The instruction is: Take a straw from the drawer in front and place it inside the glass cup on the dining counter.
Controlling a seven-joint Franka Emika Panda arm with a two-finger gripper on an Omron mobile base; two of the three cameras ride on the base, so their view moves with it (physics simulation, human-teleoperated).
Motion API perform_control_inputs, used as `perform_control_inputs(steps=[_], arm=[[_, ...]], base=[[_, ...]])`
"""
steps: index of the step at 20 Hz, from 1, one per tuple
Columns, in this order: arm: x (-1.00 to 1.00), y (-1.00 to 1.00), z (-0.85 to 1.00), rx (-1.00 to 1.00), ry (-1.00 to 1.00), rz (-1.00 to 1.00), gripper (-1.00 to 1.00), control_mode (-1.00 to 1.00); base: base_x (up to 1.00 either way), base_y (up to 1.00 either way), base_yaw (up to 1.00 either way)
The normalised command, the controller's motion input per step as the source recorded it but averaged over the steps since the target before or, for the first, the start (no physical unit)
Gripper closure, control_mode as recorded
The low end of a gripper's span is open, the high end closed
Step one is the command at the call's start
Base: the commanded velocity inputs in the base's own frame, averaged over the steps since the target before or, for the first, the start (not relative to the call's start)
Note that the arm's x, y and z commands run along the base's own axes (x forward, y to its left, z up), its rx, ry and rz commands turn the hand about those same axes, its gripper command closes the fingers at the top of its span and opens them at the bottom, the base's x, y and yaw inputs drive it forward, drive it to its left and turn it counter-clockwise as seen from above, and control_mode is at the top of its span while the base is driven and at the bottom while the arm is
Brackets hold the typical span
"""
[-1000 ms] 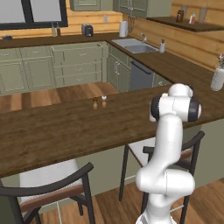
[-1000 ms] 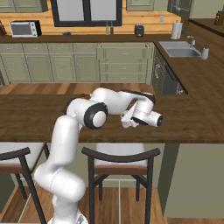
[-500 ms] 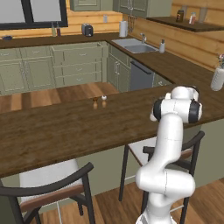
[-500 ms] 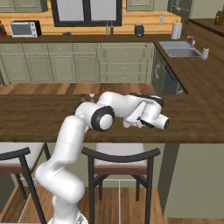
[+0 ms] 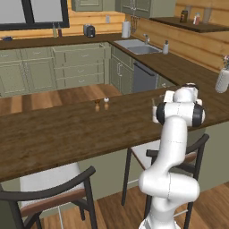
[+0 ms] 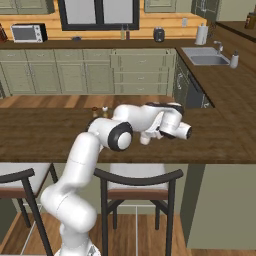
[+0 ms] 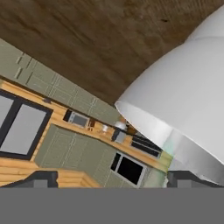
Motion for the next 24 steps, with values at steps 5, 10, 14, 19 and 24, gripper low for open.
perform_control_inputs(steps=[5, 10, 14, 19, 24], arm=[[-0.55, 0.05, -0.04, -0.17, -0.04, 0.0, -1.0, -1.0], [-0.19, 0.38, -0.18, -0.21, -0.04, 0.0, -1.0, -1.0], [-0.08, 0.3, 0.55, -0.02, -0.09, 0.01, -1.0, -1.0], [-0.4, 0.26, 0.95, -0.09, -0.28, 0.06, -1.0, -1.0], [-0.64, 0.21, 0.71, -0.35, -0.4, 0.11, -1.0, -1.0]], base=[[0.0, 0.0, 0.0], [0.0, 0.0, 0.0], [0.0, 0.0, 0.0], [0.0, 0.0, 0.0], [0.0, 0.0, 0.0]])
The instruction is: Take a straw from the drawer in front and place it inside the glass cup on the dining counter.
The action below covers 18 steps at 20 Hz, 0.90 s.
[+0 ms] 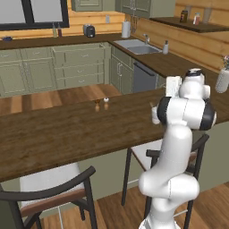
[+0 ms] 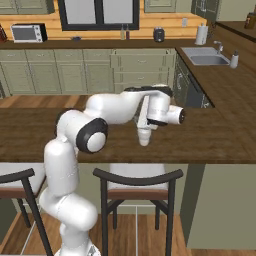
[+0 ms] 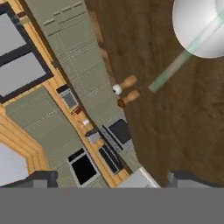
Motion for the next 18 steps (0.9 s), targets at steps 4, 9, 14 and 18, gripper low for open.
perform_control_inputs(steps=[4, 9, 14, 18], arm=[[-0.86, 0.34, 0.06, -0.98, -0.23, 0.28, -1.0, -1.0], [-0.74, 0.48, -0.07, -1.0, -0.12, 0.2, -1.0, -1.0], [-0.73, 1.0, -0.77, -0.96, -0.21, 0.15, -1.0, -1.0], [-1.0, 1.0, -1.0, -0.57, -0.48, 0.18, -1.0, -1.0]], base=[[0.0, 0.0, 0.0], [0.0, 0.0, 0.0], [0.0, 0.0, 0.0], [0.0, 0.0, 0.0]])
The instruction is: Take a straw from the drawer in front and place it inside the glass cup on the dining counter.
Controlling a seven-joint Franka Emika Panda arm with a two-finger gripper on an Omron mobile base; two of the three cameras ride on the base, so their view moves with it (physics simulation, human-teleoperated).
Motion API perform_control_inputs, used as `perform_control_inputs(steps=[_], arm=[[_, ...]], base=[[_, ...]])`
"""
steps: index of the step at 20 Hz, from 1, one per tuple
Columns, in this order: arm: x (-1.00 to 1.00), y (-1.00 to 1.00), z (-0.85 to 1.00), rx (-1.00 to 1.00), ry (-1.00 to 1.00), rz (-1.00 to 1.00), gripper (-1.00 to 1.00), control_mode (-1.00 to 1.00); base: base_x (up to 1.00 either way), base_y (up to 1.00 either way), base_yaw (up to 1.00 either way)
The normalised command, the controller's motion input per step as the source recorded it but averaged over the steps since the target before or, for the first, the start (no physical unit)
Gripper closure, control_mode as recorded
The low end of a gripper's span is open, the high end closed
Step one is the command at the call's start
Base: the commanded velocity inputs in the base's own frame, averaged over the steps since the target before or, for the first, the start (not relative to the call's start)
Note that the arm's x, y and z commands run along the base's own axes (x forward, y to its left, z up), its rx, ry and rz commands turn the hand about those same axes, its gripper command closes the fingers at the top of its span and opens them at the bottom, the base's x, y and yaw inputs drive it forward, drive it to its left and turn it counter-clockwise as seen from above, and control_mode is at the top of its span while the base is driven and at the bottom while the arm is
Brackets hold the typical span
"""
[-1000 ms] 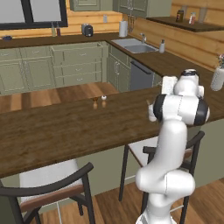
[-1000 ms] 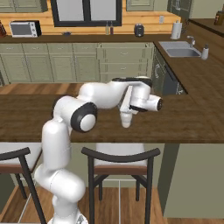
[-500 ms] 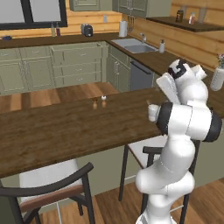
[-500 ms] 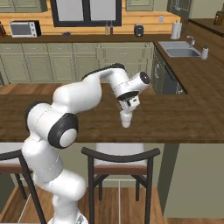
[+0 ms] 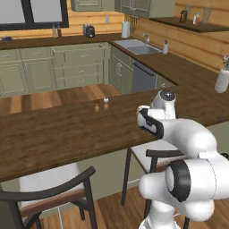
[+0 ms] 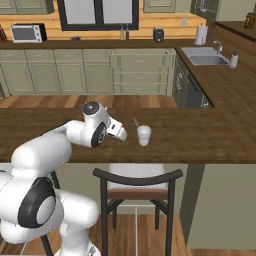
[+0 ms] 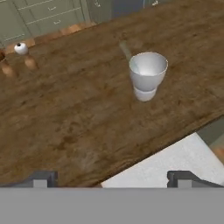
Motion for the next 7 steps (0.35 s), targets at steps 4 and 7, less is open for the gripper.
perform_control_inputs(steps=[4, 7], arm=[[-0.83, 0.52, -1.0, -0.18, -0.6, 0.1, -1.0, -1.0], [-0.73, 0.13, -0.51, -0.01, -0.89, 0.04, -1.0, -1.0]], base=[[0.0, 0.0, 0.0], [0.0, 0.0, 0.0]])
